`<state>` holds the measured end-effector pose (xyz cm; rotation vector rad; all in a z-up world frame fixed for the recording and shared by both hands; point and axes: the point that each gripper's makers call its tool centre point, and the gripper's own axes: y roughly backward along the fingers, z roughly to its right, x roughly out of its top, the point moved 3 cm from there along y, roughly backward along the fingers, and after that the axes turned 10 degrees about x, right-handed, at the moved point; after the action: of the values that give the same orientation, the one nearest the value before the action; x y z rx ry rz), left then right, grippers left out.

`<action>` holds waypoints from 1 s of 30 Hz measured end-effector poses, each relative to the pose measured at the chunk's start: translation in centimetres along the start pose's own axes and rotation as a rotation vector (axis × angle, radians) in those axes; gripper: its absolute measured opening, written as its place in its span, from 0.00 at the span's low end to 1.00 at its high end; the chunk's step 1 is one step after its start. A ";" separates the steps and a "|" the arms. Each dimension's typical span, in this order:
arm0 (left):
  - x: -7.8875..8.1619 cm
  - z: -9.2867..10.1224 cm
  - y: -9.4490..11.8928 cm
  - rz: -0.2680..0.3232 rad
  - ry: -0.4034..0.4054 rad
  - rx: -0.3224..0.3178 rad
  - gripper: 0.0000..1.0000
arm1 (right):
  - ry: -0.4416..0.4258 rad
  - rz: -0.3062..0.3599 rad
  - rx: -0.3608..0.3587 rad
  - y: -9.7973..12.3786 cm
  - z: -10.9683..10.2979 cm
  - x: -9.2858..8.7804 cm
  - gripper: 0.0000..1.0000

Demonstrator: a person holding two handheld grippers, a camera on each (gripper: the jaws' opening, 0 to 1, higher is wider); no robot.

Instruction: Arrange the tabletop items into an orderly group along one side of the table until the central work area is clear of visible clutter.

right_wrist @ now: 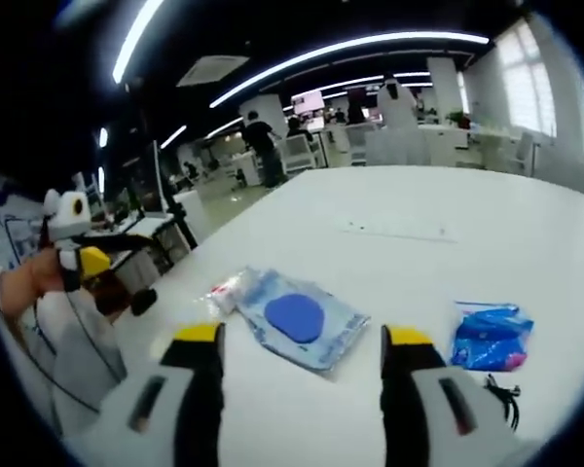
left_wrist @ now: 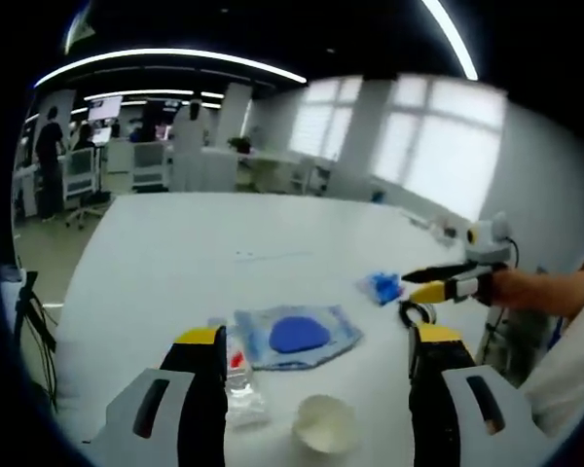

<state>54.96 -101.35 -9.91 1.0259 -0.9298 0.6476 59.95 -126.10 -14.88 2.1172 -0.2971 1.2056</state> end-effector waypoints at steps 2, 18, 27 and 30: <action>0.0 -0.2 -0.4 -0.003 0.003 -0.004 0.73 | -0.006 -0.005 -0.007 -0.5 0.4 -0.2 0.62; -0.3 -2.8 -4.3 -0.037 0.007 -0.006 0.72 | -0.092 -0.079 -0.022 -5.5 3.6 -3.5 0.61; -1.0 -3.9 -5.8 -0.063 0.010 -0.009 0.72 | -0.141 -0.122 -0.038 -7.5 5.1 -5.2 0.54; -1.2 -4.2 -6.1 -0.068 0.013 -0.009 0.71 | -0.168 -0.130 -0.042 -8.0 5.3 -5.9 0.51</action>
<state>60.79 -99.94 -14.42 1.0393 -0.8819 0.5923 64.27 -124.28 -25.09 2.1696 -0.2531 0.9416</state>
